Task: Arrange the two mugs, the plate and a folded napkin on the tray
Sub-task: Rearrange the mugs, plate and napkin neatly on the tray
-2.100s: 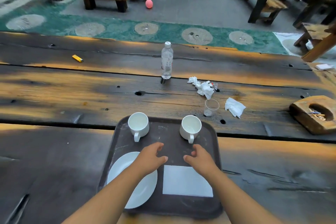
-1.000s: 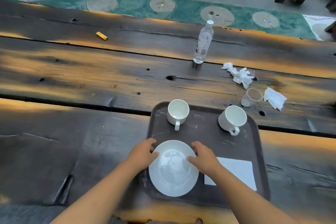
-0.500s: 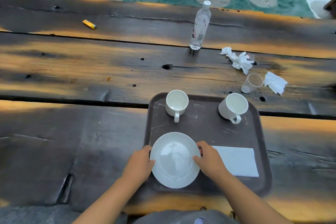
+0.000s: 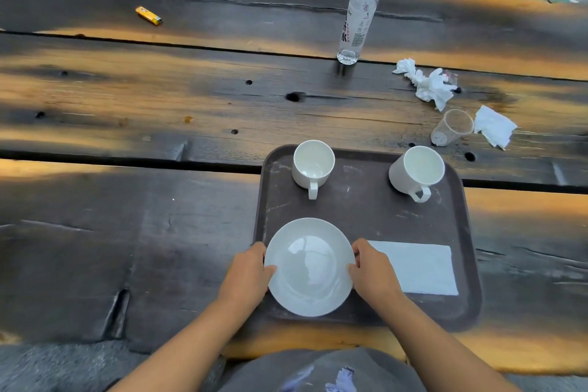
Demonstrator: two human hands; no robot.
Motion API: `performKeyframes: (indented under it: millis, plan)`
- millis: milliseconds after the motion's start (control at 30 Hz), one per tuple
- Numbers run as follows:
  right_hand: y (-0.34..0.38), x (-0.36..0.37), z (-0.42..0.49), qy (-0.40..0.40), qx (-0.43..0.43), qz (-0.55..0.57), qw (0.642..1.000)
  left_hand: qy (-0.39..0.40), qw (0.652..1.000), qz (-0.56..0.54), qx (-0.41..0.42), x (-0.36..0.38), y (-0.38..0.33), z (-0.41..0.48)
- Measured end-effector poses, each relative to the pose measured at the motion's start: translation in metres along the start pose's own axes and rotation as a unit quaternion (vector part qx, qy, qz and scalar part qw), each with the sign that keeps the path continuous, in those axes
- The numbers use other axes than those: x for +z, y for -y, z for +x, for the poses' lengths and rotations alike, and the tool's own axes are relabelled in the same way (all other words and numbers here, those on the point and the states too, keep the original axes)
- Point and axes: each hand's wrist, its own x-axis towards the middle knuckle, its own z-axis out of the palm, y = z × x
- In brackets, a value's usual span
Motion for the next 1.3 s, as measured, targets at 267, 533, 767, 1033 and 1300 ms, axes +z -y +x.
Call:
performKeyframes:
  millis: [267, 533, 767, 1033, 1300]
  plan:
    - [0.007, -0.001, 0.004, 0.009, 0.016, 0.013, 1.0, -0.004, 0.997, 0.074, 0.019, -0.002, 0.0, 0.007]
    - [0.013, -0.006, 0.007, 0.016, 0.019, 0.033, 0.999, -0.001, 0.989, 0.146, 0.036, -0.005, -0.005, 0.01]
    - [0.015, -0.008, 0.01, 0.02, 0.018, 0.052, 0.998, -0.003, 0.989, 0.145, 0.028, -0.009, -0.008, 0.015]
    - [0.017, -0.009, 0.011, 0.027, 0.018, 0.056, 0.998, 0.008, 0.988, 0.151, 0.033, -0.013, -0.01, 0.017]
    - [0.016, -0.009, 0.012, 0.029, 0.024, 0.061, 0.997, 0.002, 0.988, 0.151, 0.028, -0.013, -0.01, 0.017]
